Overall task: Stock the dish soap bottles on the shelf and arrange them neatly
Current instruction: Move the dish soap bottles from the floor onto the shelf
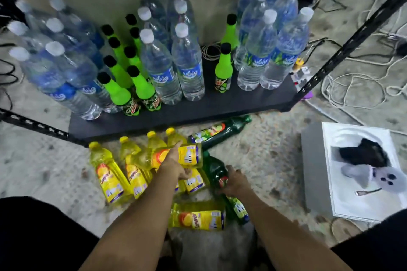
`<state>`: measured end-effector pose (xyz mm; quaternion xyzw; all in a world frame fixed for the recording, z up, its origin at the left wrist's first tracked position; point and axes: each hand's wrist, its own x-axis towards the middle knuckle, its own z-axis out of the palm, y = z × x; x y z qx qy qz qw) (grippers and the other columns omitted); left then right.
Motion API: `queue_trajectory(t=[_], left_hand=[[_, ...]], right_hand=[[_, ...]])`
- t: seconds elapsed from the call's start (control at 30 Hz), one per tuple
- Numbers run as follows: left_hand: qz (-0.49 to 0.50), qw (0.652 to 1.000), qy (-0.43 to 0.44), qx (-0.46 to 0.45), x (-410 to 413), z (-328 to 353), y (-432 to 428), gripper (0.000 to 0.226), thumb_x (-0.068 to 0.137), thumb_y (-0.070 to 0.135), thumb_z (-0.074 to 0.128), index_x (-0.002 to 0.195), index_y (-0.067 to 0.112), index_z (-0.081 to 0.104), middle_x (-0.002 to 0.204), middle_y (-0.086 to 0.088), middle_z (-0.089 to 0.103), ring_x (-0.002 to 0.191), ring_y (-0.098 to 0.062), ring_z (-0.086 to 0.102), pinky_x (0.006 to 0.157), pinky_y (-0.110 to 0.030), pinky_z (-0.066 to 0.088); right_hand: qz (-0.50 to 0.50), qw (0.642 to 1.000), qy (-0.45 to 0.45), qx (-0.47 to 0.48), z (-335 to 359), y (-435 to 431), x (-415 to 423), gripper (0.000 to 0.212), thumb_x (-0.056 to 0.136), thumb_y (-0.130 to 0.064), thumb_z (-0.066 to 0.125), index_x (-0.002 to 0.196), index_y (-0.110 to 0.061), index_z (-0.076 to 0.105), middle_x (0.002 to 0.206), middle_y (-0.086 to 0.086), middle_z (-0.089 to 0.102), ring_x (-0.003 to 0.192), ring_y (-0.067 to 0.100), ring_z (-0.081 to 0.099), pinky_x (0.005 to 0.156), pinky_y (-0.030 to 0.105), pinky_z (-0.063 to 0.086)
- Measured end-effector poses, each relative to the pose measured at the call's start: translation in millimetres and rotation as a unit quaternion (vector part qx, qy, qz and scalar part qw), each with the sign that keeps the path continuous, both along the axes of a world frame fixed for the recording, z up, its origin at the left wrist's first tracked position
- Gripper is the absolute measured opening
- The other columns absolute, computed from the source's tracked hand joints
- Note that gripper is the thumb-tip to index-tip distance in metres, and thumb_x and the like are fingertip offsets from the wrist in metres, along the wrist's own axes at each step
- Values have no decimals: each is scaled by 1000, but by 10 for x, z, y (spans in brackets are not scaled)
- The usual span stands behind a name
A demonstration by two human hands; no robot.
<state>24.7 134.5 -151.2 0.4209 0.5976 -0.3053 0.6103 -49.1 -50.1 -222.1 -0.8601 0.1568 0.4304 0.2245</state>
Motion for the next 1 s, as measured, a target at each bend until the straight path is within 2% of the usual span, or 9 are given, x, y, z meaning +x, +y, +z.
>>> queue_trajectory(t=[0.17,0.33,0.47,0.53,0.6,0.73,0.8,0.9,1.0], left_hand=[[78,997,-21,1,66,-65,-29,53,77,37,82,105,4,51,93,-17,55,102,-33,52,107,-54,41],[-25,997,-78,-5,-139,3,147,39,83,38,75,106,9,61,86,-16,68,82,-31,67,98,-55,50],[-71,991,-114,10,-334,387,204,27,84,27,77,94,8,61,82,-15,67,76,-28,65,84,-51,55],[-107,983,-151,17,-450,637,226,29,79,23,81,96,9,62,86,-14,69,81,-28,67,85,-50,56],[-157,969,-192,13,-511,934,253,39,71,19,86,104,9,68,90,-13,75,85,-29,70,89,-50,56],[-242,923,-295,49,-651,1657,288,25,71,7,84,93,8,73,84,-10,78,67,-18,72,70,-36,56],[-274,885,-365,92,-721,2118,312,48,52,13,96,94,4,74,82,-12,78,66,-21,72,63,-36,58],[-320,809,-474,136,-719,2999,288,81,24,32,103,95,5,74,85,-8,79,80,-25,75,79,-40,59],[-312,730,-591,144,-661,3979,118,81,24,32,101,97,10,75,90,-9,79,87,-27,76,85,-42,58]], right_hand=[[20,999,-31,-23,-164,37,-82,90,68,-49,82,140,-26,34,131,9,53,120,32,58,97,46,51],[-24,997,-78,3,-26,-10,-135,74,66,-44,82,125,-21,44,113,9,65,106,30,66,85,37,56],[-41,992,-120,29,314,-178,-144,81,60,-28,89,126,-23,42,107,6,70,87,22,66,66,29,58],[-38,987,-146,59,609,-300,-112,86,60,-24,92,131,-21,43,114,5,70,83,16,61,53,13,47],[-24,979,-188,70,1075,-406,-36,91,63,-26,90,139,-18,43,113,4,69,86,16,62,57,9,42],[-15,939,-330,93,2057,-590,22,87,52,-42,88,127,-20,50,99,-4,72,89,17,70,77,25,54],[-21,910,-399,109,2562,-688,49,88,45,-51,86,121,-23,52,95,-13,72,82,7,69,76,24,56],[-38,846,-513,142,3606,-814,80,90,46,-48,89,125,-29,51,101,-23,68,90,-5,65,86,11,52],[-52,770,-607,191,4683,-937,146,78,49,-39,93,117,-34,57,97,-22,73,91,-3,69,86,27,58]])
